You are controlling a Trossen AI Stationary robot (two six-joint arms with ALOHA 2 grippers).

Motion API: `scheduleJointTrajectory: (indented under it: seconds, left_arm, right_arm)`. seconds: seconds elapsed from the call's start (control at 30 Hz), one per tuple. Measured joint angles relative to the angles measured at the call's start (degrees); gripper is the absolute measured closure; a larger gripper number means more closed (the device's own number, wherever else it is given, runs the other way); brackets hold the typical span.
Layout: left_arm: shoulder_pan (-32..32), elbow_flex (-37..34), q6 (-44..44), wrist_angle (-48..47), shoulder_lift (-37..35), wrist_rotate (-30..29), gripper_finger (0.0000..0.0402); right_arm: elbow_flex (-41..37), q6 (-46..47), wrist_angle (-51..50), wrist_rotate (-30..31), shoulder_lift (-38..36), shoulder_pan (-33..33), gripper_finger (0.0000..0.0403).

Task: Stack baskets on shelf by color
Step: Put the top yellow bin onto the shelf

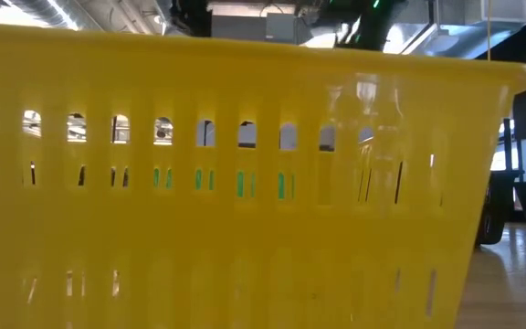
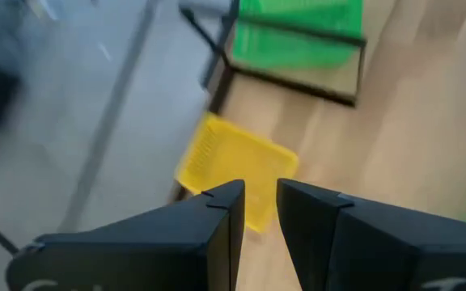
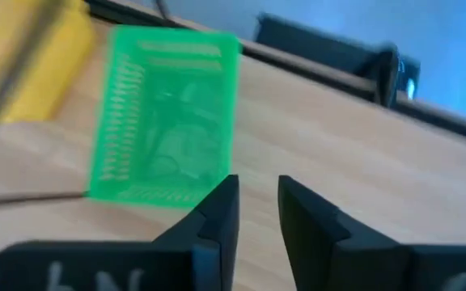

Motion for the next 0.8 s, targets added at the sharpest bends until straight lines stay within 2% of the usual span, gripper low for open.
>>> scheduleJointTrajectory:
  seconds: [0.1,0.27,0.37,0.5,0.6,0.8]
  left_arm:
    - [3.6,-0.1,-4.9,-2.5,0.5,6.1,0.0335]
    - [9.0,-2.6,-6.3,-2.4,1.9,15.0,0.0335]
    - [11.4,-6.8,-1.0,-1.1,3.2,21.4,0.0335]
    - [13.3,-15.0,16.3,4.5,4.2,29.3,0.0335]
    - [13.5,-21.5,25.1,11.0,4.3,29.4,0.0335]
    - [13.6,-31.0,30.9,23.4,4.3,21.4,0.0335]
  right_arm:
    - [0.0,-5.6,0.8,0.5,-4.4,1.5,0.0318]
    - [0.0,-14.1,1.2,-0.7,-9.2,4.0,0.0318]
    - [0.0,-19.5,1.5,-4.5,-10.8,5.3,0.0318]
    - [0.0,-25.3,2.0,-8.1,-11.9,6.9,0.0319]
    - [0.0,-27.0,2.2,-9.2,-12.0,7.8,0.0322]
    - [0.0,-28.0,2.2,-9.1,-11.9,9.1,0.0321]
